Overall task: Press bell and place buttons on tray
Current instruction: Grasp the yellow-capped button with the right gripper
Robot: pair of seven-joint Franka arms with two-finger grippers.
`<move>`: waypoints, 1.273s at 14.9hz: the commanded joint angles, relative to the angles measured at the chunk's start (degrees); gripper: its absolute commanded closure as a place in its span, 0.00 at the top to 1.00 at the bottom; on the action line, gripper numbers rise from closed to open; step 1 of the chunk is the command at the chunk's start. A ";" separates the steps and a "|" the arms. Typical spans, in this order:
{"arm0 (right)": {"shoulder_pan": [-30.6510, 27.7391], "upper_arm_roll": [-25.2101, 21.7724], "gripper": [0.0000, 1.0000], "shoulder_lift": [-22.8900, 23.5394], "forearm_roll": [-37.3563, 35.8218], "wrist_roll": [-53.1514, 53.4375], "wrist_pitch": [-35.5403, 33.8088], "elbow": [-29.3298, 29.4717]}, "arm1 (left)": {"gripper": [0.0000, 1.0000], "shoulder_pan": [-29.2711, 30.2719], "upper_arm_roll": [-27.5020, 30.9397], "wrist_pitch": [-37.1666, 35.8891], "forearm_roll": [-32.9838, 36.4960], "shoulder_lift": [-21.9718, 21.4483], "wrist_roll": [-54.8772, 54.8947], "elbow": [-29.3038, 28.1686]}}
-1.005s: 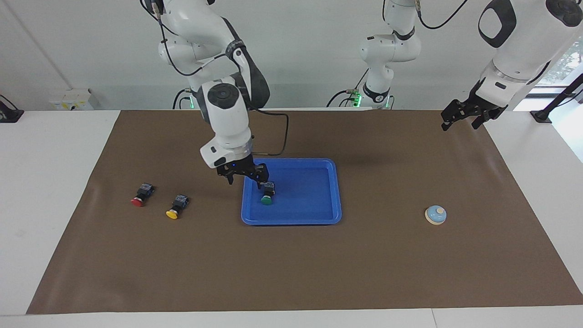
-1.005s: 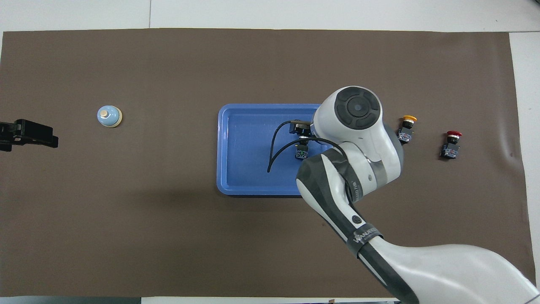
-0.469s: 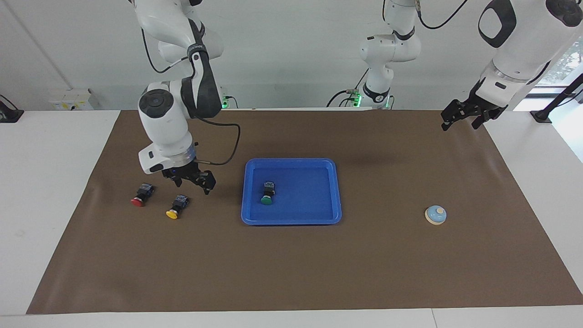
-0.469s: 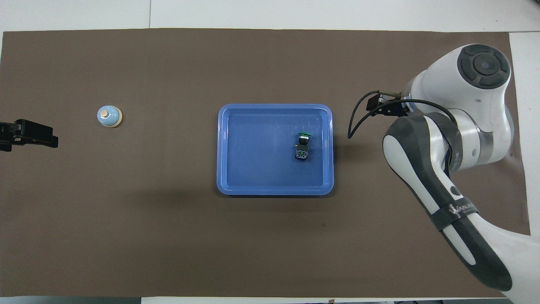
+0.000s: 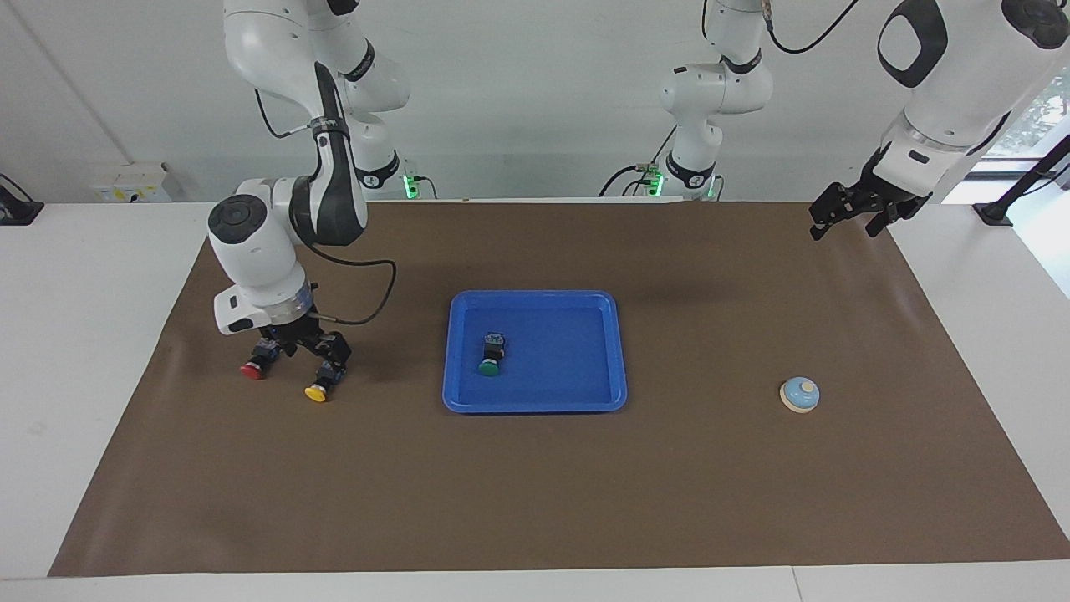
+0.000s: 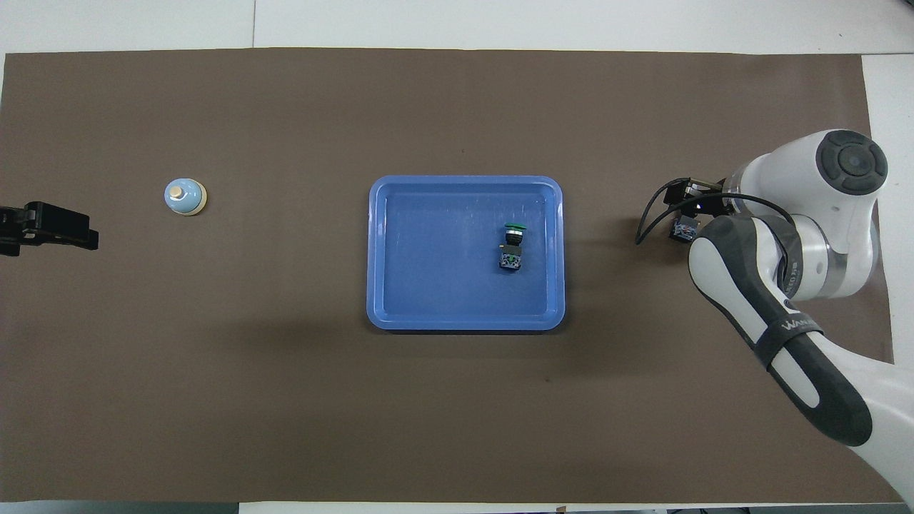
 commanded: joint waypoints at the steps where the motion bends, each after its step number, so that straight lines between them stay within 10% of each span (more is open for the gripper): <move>1: -0.33 0.57 0.97 1.06 -0.69 0.64 4.96 -2.25 | 1.00 0.00 0.12 -0.69 -0.08 -0.34 -0.22 0.32; 6: -0.24 0.57 0.75 1.68 -0.69 0.55 7.70 -4.36 | 1.00 0.00 0.12 -0.69 -0.08 -0.34 -0.13 0.32; 10: 0.11 0.65 0.00 1.41 -0.69 0.20 6.48 -3.92 | 1.00 0.00 0.12 -0.61 -0.08 -0.34 -0.13 0.32; 19: 8.00 1.97 0.00 0.79 2.72 5.88 -13.36 13.80 | 1.00 0.08 0.12 -0.61 -0.08 -0.34 -0.22 0.32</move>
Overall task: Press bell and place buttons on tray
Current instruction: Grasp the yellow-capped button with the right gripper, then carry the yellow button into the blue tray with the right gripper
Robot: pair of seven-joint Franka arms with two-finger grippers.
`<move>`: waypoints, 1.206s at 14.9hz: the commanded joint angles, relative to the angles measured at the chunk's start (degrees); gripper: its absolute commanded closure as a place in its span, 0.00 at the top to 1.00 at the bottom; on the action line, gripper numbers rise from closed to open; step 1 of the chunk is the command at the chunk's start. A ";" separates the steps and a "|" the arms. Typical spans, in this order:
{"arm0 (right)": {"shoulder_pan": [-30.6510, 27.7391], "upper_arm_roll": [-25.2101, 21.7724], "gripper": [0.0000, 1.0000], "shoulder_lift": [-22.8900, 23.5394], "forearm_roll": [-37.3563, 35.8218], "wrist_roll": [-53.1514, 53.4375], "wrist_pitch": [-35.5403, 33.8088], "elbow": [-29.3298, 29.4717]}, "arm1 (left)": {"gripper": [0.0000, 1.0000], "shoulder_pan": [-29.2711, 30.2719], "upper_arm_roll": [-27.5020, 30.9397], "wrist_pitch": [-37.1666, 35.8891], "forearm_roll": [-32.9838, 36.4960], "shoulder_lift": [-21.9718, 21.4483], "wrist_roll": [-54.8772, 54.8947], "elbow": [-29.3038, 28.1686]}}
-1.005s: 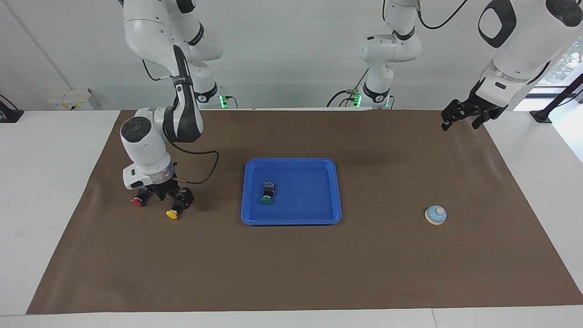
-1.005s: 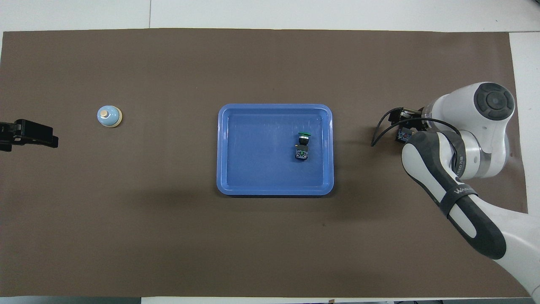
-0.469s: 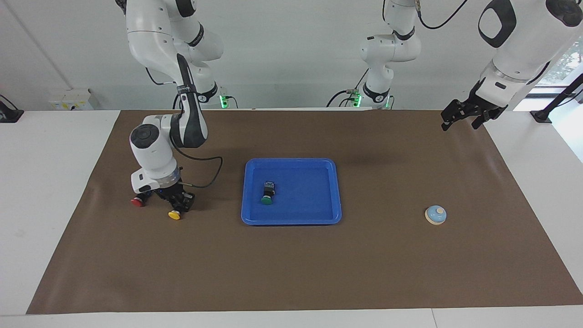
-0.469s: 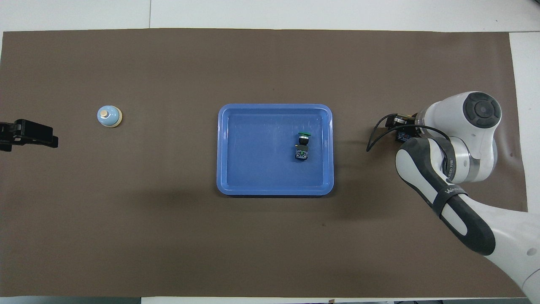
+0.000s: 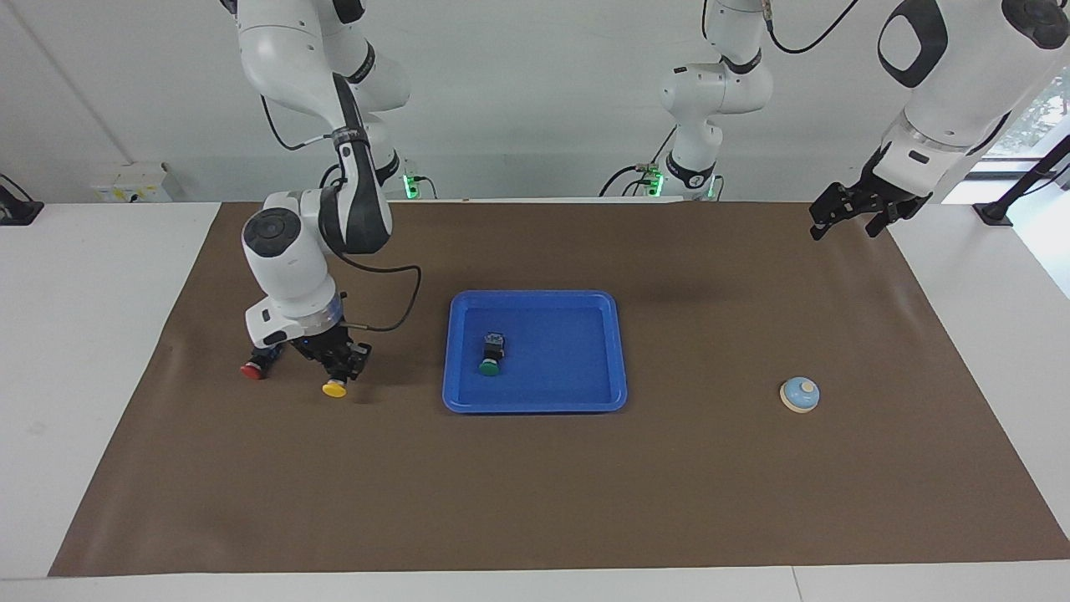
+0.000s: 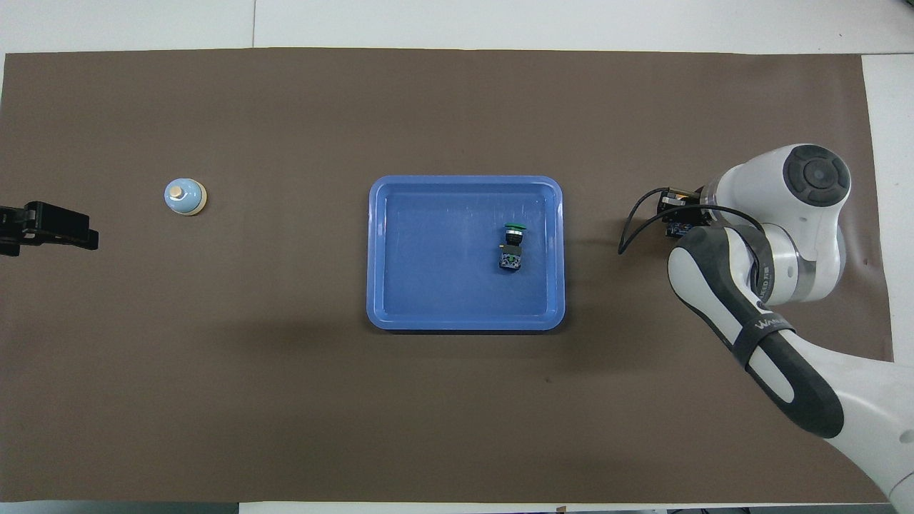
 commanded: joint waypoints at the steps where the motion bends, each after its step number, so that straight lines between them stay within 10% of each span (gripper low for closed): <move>1: 5.75 0.31 0.00 1.58 2.82 6.36 -6.81 8.73 | 1.00 0.00 0.12 -0.60 -0.08 -0.34 -0.22 0.32; 10: 24.05 0.22 0.00 8.00 4.24 20.00 -4.47 14.29 | 1.00 0.00 0.12 -0.69 -0.08 -0.34 -0.13 0.32; 18: 27.31 0.05 0.00 9.59 3.53 20.44 8.46 3.05 | 1.00 0.00 0.12 -0.60 -0.08 -0.34 -0.13 0.32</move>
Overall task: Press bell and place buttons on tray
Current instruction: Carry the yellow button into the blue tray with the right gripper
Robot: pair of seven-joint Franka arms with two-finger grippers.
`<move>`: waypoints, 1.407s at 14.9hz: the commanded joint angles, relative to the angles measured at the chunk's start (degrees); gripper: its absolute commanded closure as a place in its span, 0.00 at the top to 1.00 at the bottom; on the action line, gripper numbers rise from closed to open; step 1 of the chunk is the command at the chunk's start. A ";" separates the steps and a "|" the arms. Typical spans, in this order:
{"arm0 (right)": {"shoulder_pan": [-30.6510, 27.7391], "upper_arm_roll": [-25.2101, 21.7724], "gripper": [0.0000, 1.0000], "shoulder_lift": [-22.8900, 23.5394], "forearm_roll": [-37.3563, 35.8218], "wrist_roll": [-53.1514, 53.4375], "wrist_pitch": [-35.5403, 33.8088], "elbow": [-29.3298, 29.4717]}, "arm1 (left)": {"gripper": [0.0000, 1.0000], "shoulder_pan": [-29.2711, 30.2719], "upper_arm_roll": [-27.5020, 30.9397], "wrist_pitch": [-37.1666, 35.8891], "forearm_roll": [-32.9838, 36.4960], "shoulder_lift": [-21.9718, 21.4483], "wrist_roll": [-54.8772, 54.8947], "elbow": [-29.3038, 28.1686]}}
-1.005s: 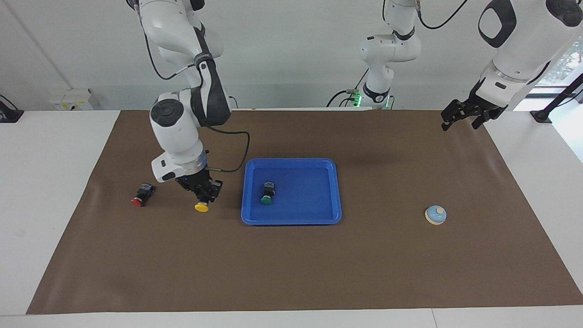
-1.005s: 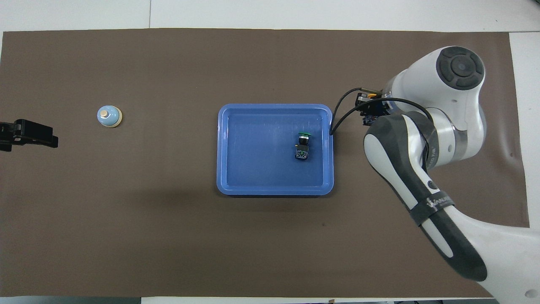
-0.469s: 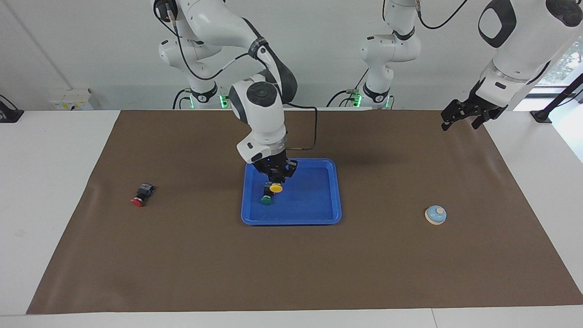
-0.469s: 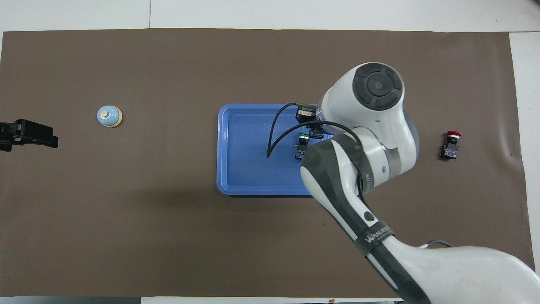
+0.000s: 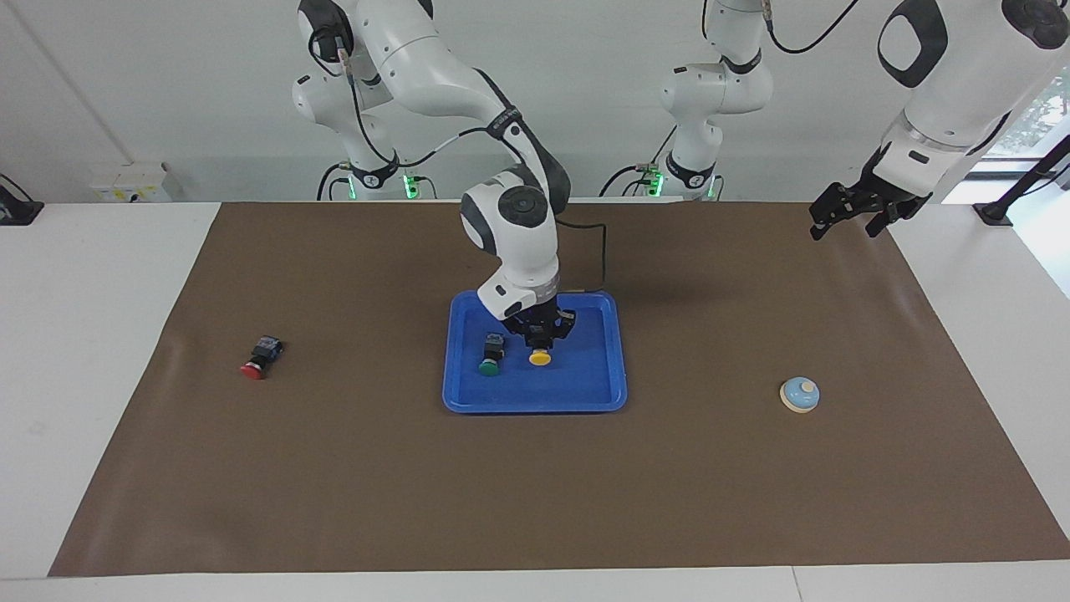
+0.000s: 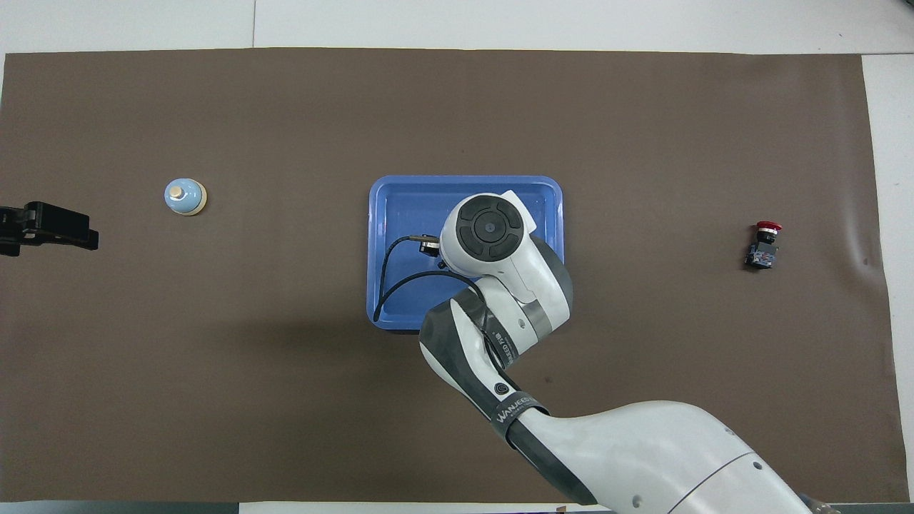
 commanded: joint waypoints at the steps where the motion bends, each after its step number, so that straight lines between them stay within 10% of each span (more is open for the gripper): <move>1: -0.13 -0.28 0.00 -1.70 -0.54 0.96 1.76 -3.50 | 1.00 0.08 0.12 -0.69 -0.08 -0.34 -0.13 0.32; 4: 0.05 -0.19 0.92 -1.79 -0.54 2.63 1.59 -3.42 | 1.00 0.00 0.12 -0.69 -0.08 -0.34 -0.13 0.32; 5: 0.05 -0.28 1.00 -1.79 -0.45 3.59 1.24 -2.99 | 1.00 0.00 0.12 -0.69 -0.08 -0.34 -0.22 0.32; 14: -2.05 -0.81 1.00 -4.07 -0.54 5.45 -13.07 6.42 | 1.00 0.00 0.12 -0.61 -0.08 -0.34 -0.13 0.32; 21: -17.16 -0.89 1.00 -12.07 -3.96 -5.34 -24.24 5.81 | 1.00 0.00 0.12 -0.69 -0.08 -0.34 -0.13 0.32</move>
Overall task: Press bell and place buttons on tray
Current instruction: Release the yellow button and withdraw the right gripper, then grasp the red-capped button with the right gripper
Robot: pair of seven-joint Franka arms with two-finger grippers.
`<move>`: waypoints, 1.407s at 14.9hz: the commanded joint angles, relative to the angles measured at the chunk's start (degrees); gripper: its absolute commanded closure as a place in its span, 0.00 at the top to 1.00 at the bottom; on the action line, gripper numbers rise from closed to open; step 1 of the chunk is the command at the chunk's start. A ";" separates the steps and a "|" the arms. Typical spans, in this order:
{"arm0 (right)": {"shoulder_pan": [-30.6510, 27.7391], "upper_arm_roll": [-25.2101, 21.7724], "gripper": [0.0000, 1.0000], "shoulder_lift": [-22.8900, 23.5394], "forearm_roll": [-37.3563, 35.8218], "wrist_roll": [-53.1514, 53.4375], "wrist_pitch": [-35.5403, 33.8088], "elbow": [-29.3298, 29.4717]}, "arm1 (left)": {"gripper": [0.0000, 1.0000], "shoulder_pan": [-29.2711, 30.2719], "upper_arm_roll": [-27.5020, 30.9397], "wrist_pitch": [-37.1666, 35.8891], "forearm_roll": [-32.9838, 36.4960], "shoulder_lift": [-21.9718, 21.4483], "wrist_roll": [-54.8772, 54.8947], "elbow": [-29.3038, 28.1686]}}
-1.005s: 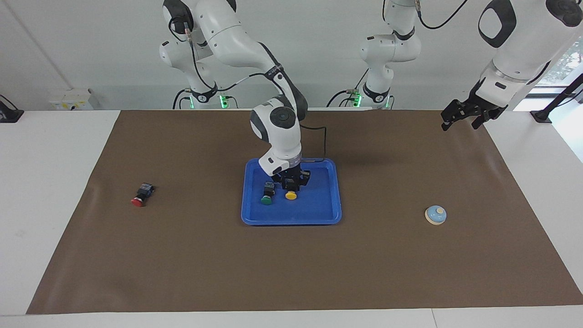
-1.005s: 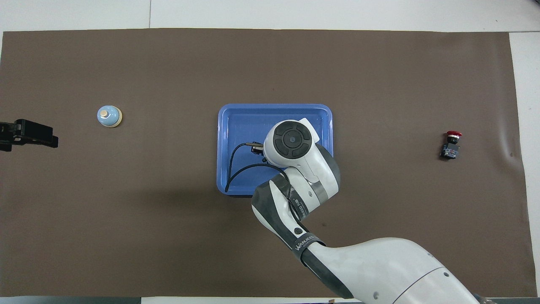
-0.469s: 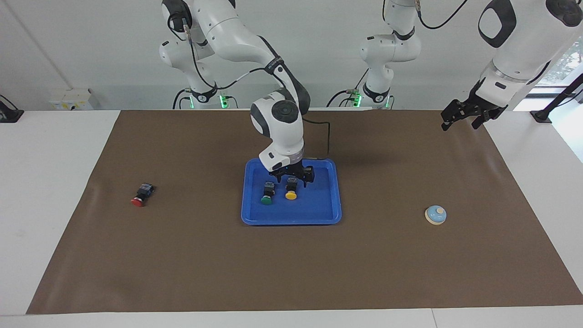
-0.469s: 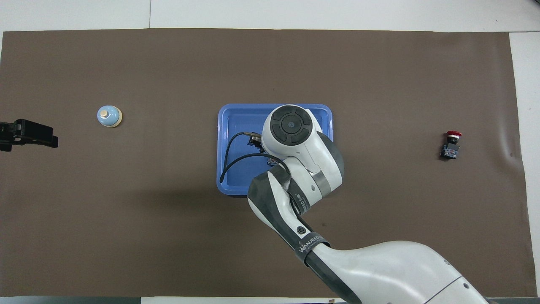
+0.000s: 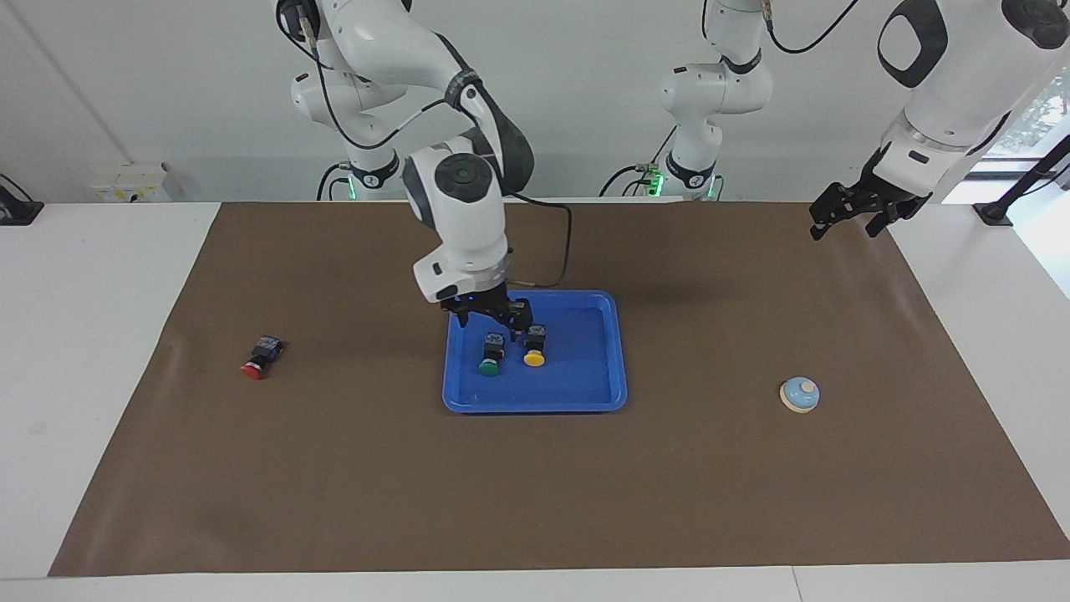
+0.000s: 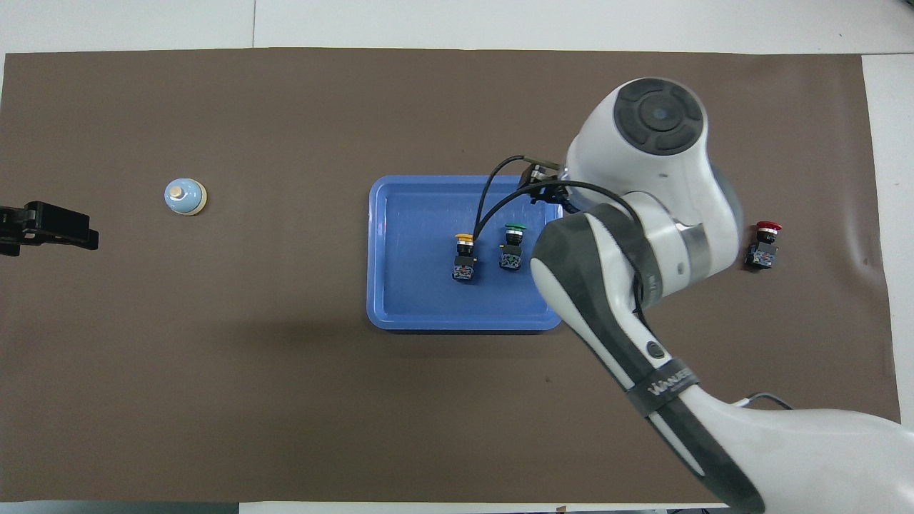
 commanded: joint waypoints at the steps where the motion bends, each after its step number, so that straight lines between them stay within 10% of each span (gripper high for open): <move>1: -5.82 0.76 1.00 -2.39 -2.30 -5.84 -3.01 -1.70 | 1.00 0.00 0.12 -0.69 -0.08 -0.34 -0.13 0.32; 11: -27.71 0.85 1.00 -8.02 -4.50 -31.42 11.81 -19.17 | 1.00 0.08 0.12 -0.61 -0.08 -0.34 -0.22 0.32; 21: -32.12 0.93 1.00 -10.31 -4.42 -34.34 31.87 -33.86 | 1.00 0.00 0.12 -0.61 -0.08 -0.34 -0.13 0.32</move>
